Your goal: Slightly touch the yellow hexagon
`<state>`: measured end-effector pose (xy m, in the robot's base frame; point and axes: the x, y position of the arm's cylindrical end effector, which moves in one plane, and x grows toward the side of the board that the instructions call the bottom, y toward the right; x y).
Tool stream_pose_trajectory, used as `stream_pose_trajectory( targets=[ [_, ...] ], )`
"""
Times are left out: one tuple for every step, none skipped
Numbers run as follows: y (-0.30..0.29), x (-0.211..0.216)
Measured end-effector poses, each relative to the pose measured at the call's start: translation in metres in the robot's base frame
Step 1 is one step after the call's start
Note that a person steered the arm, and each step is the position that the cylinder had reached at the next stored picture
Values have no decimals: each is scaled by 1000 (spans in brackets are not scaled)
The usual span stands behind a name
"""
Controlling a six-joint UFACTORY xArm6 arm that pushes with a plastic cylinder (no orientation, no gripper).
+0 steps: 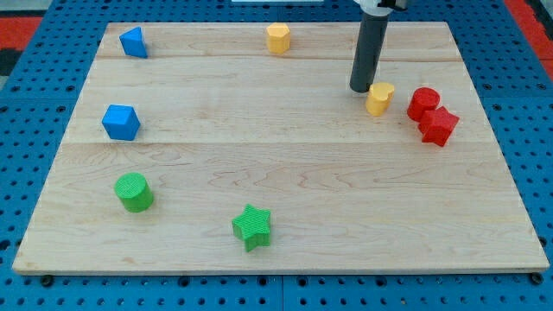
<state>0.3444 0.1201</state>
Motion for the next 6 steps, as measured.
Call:
stream_pose_trajectory(
  targets=[
    [6, 10],
    [14, 17],
    [15, 14],
    [4, -25],
    [20, -86],
    [4, -125]
  ],
)
